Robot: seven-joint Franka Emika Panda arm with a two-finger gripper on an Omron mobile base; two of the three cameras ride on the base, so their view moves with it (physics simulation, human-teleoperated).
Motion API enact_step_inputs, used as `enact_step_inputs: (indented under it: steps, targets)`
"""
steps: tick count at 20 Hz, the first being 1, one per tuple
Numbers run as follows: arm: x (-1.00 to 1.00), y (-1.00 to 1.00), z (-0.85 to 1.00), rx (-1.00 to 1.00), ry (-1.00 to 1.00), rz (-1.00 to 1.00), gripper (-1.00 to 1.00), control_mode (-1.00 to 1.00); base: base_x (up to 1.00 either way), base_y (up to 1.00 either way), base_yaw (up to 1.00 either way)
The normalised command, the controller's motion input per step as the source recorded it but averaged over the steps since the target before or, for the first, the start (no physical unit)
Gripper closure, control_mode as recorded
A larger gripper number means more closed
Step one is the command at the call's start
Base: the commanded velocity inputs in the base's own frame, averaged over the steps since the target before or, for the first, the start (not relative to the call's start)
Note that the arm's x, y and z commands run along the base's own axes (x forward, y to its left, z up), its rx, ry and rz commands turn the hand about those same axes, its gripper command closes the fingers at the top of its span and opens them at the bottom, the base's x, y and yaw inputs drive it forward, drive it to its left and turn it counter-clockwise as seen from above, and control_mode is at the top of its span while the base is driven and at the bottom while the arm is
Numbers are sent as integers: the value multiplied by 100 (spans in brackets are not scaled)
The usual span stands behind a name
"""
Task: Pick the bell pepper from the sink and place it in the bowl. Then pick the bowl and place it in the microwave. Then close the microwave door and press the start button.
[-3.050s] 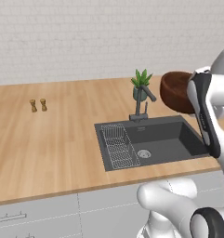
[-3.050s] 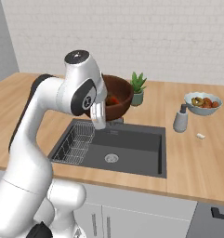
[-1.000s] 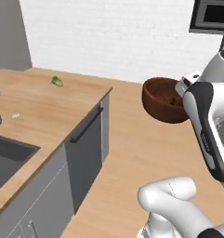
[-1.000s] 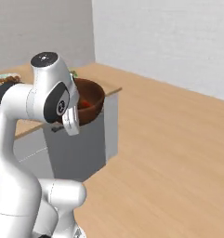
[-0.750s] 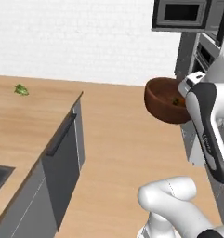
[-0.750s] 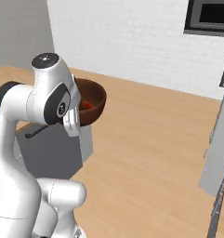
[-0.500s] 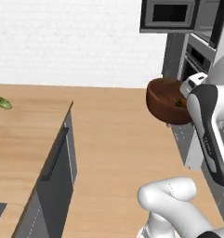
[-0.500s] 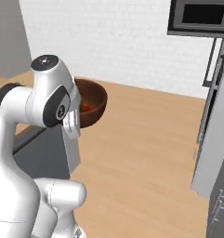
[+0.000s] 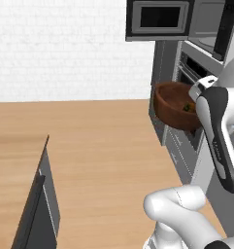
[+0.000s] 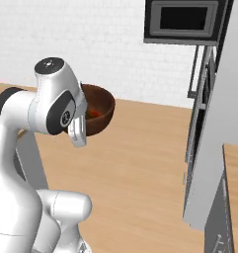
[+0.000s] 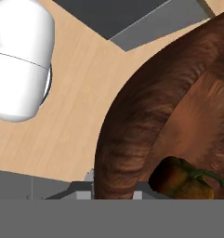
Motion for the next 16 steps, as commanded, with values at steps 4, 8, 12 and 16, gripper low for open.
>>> enact_step_inputs:
  steps: [4, 8, 12, 16]
  targets:
    - [0, 0, 0, 0, 0, 0, 100, 100, 67, -2, -34]
    - [0, 0, 0, 0, 0, 0, 100, 100, 26, 0, -34]
    - [0, 0, 0, 0, 0, 0, 100, 100, 31, 2, -39]
    - [0, 0, 0, 0, 0, 0, 100, 100, 94, 0, -33]
